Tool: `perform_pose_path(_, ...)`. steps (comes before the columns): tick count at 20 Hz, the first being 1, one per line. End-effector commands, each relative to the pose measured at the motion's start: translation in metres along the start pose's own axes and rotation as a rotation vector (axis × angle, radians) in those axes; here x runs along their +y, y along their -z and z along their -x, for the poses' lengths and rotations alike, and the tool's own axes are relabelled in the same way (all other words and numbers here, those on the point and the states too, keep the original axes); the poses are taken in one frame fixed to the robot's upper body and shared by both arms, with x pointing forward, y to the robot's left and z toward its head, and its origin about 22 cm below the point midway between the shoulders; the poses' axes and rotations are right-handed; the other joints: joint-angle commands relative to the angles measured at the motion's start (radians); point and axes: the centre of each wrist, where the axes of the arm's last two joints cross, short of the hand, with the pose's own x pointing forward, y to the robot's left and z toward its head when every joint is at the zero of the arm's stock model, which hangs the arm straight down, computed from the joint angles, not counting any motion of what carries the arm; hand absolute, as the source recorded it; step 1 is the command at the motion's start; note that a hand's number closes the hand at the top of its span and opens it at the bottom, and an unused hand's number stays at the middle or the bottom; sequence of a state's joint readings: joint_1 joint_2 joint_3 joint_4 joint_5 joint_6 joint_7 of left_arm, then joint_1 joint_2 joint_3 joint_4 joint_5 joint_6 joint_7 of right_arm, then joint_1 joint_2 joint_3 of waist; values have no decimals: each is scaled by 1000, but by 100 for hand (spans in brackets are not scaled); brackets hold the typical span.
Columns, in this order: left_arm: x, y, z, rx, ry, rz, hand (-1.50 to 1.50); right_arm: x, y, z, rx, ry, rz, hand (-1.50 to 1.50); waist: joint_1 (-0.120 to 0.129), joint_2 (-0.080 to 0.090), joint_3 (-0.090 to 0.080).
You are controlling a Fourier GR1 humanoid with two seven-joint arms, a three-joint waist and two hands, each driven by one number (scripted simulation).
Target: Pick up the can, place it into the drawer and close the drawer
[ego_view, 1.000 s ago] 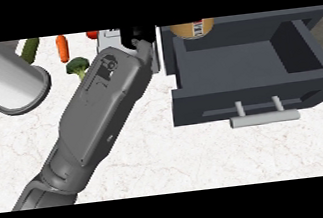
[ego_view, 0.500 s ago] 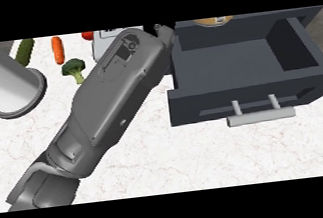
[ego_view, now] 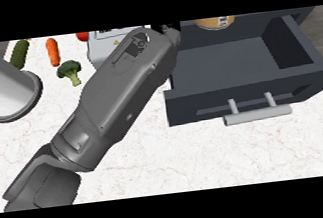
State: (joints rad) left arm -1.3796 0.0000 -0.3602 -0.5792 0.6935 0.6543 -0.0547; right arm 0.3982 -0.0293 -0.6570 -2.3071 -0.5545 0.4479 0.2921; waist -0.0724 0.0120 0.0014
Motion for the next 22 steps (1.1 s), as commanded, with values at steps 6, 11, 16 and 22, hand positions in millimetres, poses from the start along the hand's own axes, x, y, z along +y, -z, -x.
perform_pose_path(6,-3,-3,19,40,54,-19,150,2,14,3,-10,-3,-24,-150,-13,7,1)
perform_pose_path(11,-2,-9,36,38,97,-66,-150,8,16,-6,11,-1,-3,-150,-25,7,0)
perform_pose_path(16,-4,-2,25,59,83,-88,-150,3,16,5,-8,-17,2,-150,-10,6,1)
perform_pose_path(22,5,-8,49,32,125,-138,-150,0,15,-6,-16,10,-9,-150,-23,6,0)
